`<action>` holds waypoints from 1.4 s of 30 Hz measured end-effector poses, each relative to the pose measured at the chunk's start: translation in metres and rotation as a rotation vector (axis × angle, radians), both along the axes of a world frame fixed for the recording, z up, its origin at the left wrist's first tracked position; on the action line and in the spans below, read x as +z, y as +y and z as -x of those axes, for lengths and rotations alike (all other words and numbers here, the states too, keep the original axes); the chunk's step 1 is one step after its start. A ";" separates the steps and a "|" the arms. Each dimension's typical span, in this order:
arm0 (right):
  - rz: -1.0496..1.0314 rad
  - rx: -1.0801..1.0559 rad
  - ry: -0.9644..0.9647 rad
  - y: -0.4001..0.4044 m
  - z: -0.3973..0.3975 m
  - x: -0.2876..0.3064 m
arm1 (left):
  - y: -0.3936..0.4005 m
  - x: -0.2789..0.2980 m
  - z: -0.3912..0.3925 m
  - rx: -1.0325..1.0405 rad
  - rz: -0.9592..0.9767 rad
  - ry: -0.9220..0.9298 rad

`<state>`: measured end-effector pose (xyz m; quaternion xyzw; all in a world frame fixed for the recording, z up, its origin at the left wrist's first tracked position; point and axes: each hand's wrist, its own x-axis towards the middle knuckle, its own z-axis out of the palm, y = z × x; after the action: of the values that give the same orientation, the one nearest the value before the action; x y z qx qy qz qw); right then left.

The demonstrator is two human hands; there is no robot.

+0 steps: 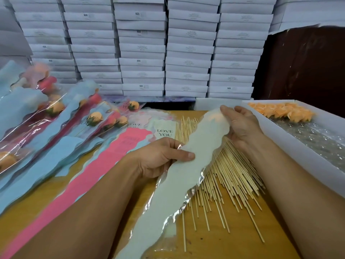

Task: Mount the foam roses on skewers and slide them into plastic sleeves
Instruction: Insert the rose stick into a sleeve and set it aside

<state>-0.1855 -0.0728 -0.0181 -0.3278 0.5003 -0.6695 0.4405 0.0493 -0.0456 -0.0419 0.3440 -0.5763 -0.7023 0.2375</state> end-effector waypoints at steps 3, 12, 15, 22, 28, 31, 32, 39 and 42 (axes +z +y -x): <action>-0.035 0.035 0.014 0.004 -0.011 0.005 | 0.001 0.003 0.000 0.070 -0.015 0.145; -0.296 0.980 0.576 0.043 -0.055 0.005 | -0.018 0.005 -0.002 0.584 0.043 0.396; -0.272 0.941 0.524 0.047 -0.068 -0.002 | -0.022 0.003 -0.002 0.694 0.083 0.373; -0.187 0.750 0.351 0.045 -0.069 -0.002 | -0.022 0.032 0.002 0.741 0.224 -0.040; -0.087 0.585 0.501 0.039 -0.069 -0.007 | -0.004 0.044 0.009 0.582 0.332 -0.337; -0.026 0.584 0.593 0.040 -0.073 -0.009 | 0.001 0.046 0.009 0.591 0.344 -0.365; -0.002 0.589 0.614 0.040 -0.074 -0.010 | 0.002 0.046 0.009 0.602 0.333 -0.349; 0.126 0.684 0.701 0.050 -0.081 -0.009 | 0.014 0.046 -0.001 0.668 0.244 -0.102; 0.112 0.756 0.657 0.054 -0.082 -0.004 | 0.019 0.062 -0.030 0.770 0.431 -0.112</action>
<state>-0.1031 -0.0185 -0.0226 -0.7027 0.4221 -0.3501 0.4532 0.0794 -0.0269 0.0204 0.5137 -0.5516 -0.4066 0.5163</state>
